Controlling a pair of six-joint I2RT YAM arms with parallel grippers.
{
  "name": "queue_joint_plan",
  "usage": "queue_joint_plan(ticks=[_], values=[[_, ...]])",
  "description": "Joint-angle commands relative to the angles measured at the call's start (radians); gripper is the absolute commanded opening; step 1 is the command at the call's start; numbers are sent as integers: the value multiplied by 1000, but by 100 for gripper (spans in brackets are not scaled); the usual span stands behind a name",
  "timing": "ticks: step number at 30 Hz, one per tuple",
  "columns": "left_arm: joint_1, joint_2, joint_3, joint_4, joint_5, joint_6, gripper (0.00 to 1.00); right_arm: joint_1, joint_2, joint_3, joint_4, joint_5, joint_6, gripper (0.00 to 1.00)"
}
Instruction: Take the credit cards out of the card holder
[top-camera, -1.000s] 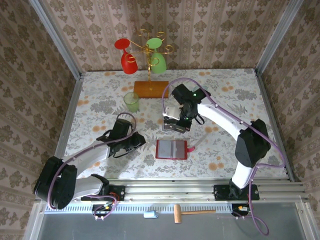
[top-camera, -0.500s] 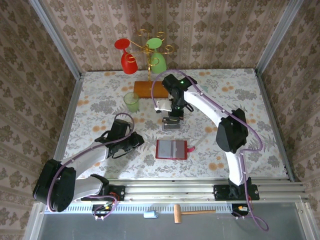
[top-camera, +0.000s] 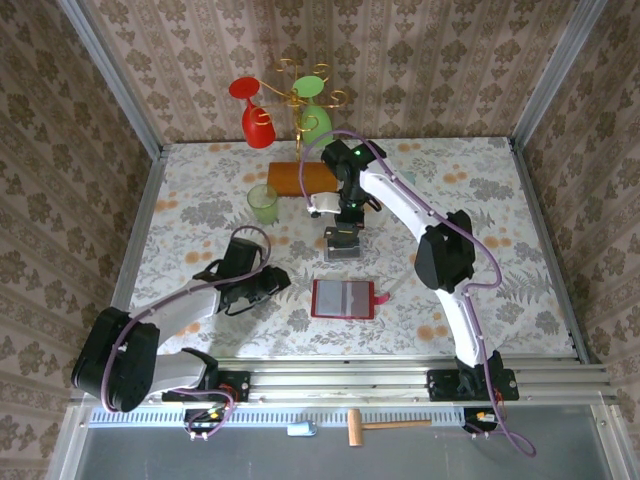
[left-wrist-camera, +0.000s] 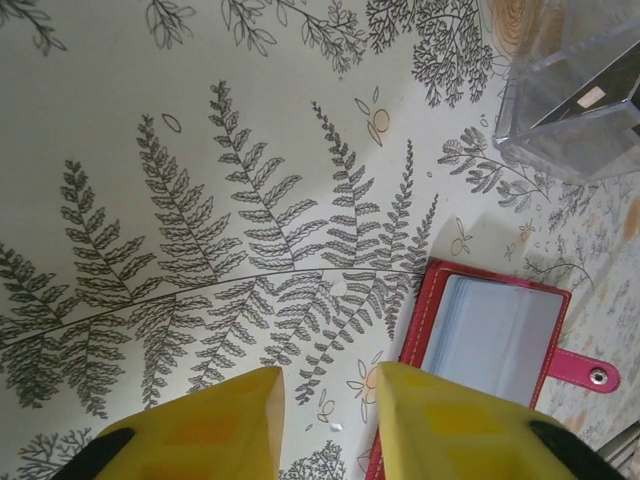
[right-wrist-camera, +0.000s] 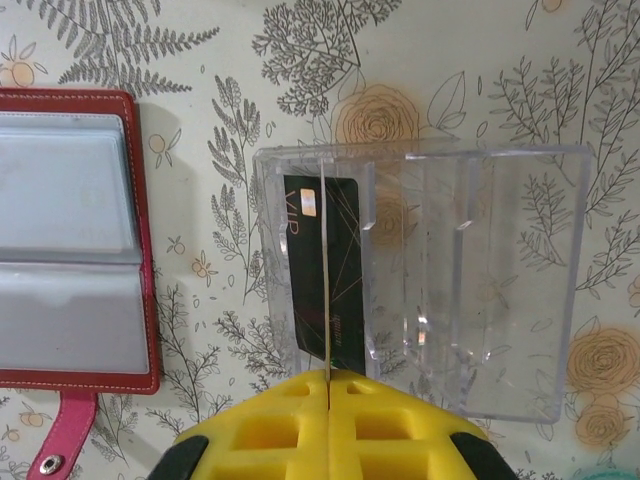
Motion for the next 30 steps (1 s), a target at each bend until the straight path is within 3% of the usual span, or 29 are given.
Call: queue_joint_plan(ticks=[1, 10, 30], values=[[6, 5, 57, -39, -1, 55, 37, -12, 39, 45, -71, 1, -32, 0], [6, -2, 67, -60, -31, 58, 54, -22, 82, 52, -82, -15, -39, 0], [7, 87, 99, -78, 49, 14, 53, -23, 165, 63, -123, -108, 42, 0]])
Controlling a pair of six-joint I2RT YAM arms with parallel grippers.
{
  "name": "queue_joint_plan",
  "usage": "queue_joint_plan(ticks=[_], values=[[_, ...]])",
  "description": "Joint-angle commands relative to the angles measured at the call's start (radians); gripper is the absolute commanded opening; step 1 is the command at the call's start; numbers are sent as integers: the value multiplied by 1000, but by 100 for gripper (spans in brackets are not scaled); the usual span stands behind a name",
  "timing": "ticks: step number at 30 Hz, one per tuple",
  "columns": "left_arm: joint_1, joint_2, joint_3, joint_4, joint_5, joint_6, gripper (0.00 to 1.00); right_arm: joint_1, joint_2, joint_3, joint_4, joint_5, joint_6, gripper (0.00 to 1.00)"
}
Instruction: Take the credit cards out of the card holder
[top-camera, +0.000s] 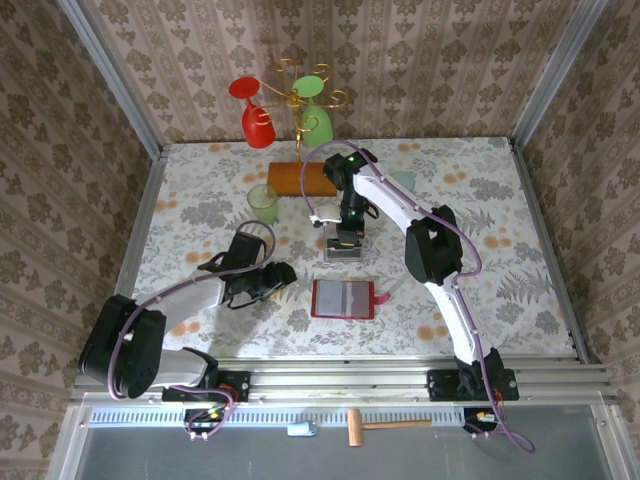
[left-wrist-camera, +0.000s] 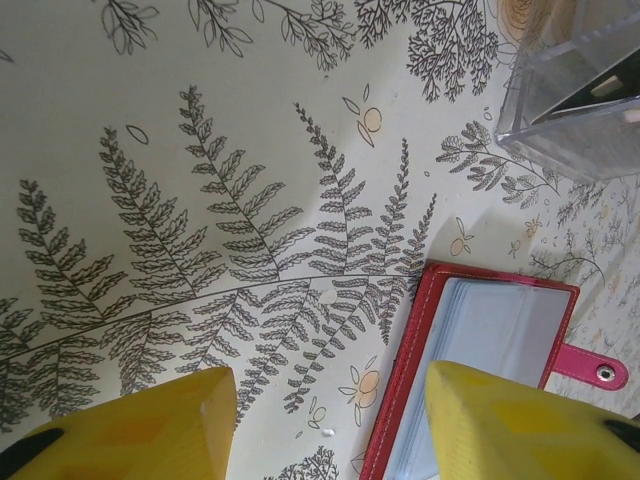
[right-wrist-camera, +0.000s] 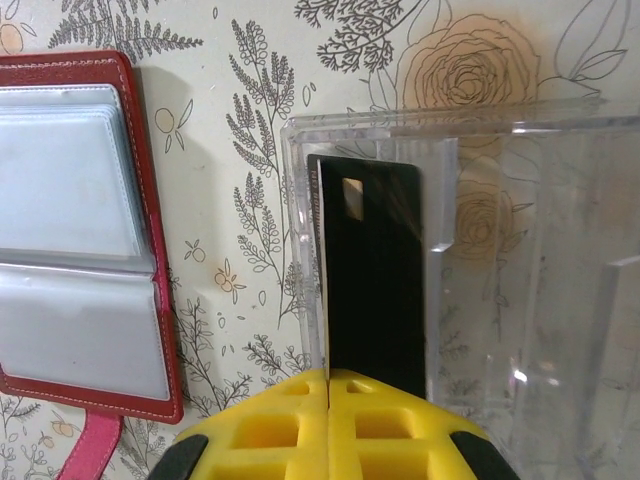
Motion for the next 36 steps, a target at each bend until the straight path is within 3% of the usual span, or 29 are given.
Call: queue_joint_plan(ticks=[1, 5, 13, 22, 27, 36], values=[[7, 10, 32, -24, 23, -12, 53, -4, 30, 39, -51, -34, 33, 0], [8, 8, 33, -26, 23, -10, 53, -4, 48, 61, -60, -35, 48, 1], [6, 7, 38, -29, 21, -7, 53, -4, 6, 83, -75, -4, 74, 16], [-2, -1, 55, -40, 5, 10, 53, -5, -106, 56, -27, 57, 133, 19], [-17, 7, 58, -15, 1, -3, 52, -3, -230, -95, 122, 47, 233, 18], [-51, 61, 66, 62, 5, -43, 51, 18, -514, -568, 460, 44, 470, 18]])
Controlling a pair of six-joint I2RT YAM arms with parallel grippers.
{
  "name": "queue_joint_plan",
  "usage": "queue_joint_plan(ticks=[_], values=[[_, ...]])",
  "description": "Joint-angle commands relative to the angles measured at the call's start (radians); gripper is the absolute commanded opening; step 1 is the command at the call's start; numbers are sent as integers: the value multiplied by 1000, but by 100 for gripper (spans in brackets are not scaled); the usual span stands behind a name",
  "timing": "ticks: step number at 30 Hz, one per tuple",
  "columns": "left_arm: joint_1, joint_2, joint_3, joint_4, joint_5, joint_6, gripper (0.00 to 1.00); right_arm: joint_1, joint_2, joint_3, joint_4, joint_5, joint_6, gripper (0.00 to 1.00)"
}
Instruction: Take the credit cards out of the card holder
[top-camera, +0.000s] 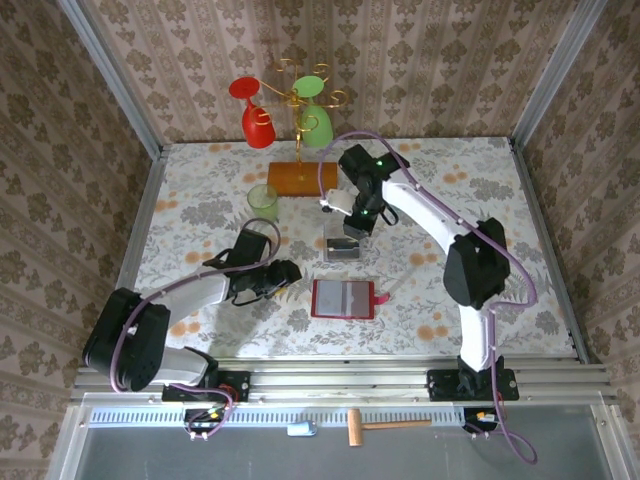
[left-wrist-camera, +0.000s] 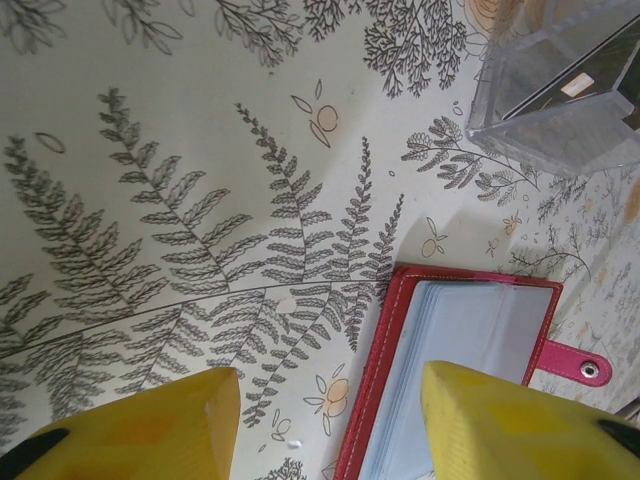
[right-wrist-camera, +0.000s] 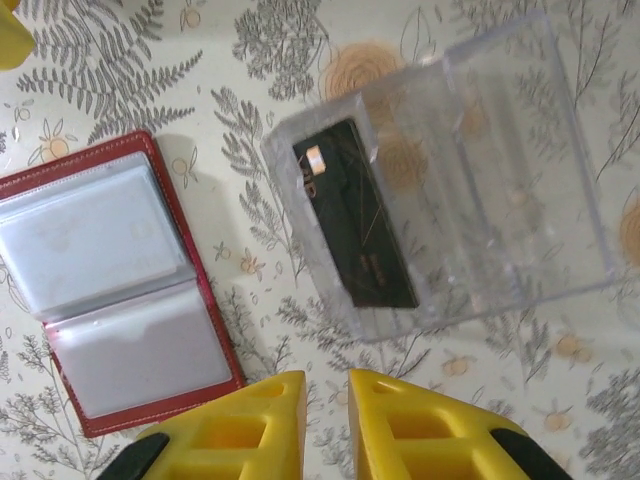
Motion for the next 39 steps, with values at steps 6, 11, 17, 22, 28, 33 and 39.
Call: queue_joint_plan(ticks=[6, 11, 17, 22, 28, 33, 39], values=[[-44, 65, 66, 44, 7, -15, 51, 31, -219, -346, 308, -13, 360, 18], [-73, 80, 74, 67, 4, -20, 49, 39, -319, -521, 431, 23, 594, 18], [-94, 92, 57, 112, 21, -53, 41, 57, -398, -674, 544, 26, 883, 16], [-113, 85, 31, 131, 45, -75, 34, 72, -446, -774, 630, -32, 1065, 16], [-140, 79, -9, 166, 69, -112, 26, 82, -460, -835, 665, -100, 1223, 16], [-163, 79, -39, 171, 69, -132, 20, 87, -459, -876, 686, -138, 1271, 16], [-170, 84, -47, 190, 80, -134, 15, 99, -426, -903, 739, -188, 1303, 16]])
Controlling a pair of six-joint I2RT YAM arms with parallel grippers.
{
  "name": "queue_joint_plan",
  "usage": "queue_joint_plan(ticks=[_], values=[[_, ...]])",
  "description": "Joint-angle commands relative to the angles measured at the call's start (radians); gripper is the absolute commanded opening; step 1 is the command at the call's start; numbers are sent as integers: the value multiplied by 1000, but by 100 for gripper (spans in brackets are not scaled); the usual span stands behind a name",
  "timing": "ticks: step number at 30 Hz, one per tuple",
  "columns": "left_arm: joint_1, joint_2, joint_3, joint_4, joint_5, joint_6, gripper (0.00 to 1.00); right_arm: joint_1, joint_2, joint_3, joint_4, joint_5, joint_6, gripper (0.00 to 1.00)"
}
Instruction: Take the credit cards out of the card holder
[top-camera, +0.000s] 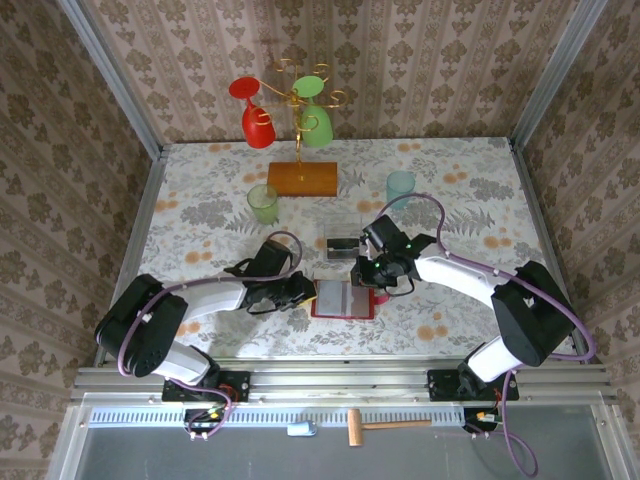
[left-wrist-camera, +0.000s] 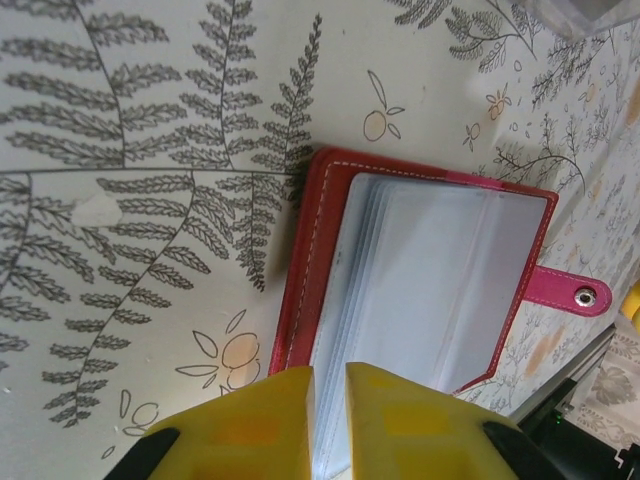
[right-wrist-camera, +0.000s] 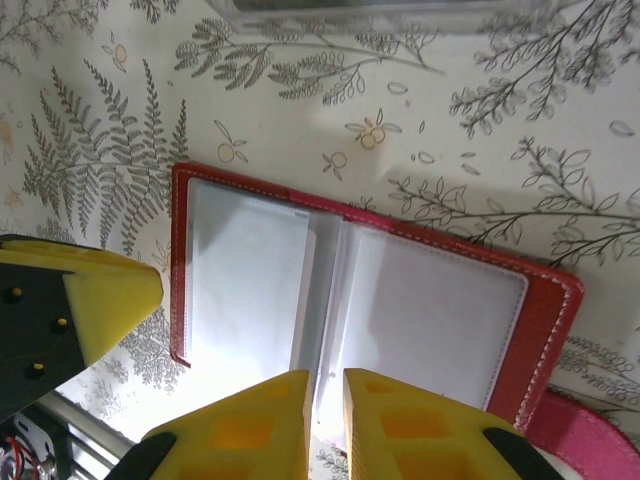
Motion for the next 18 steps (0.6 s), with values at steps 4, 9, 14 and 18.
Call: queue_joint_plan(ticks=[4, 9, 14, 18], values=[[-6, 10, 0, 23, 22, -9, 12, 19, 34, -11, 62, -57, 66, 16], [-6, 36, 4, 11, 27, -8, 9, 27, 66, -4, 86, -73, 86, 16], [-7, 40, 9, -25, 12, 5, 7, 43, 94, -1, 117, -93, 113, 19], [-5, 45, 9, -37, 9, 9, 7, 55, 118, 7, 131, -103, 128, 22]])
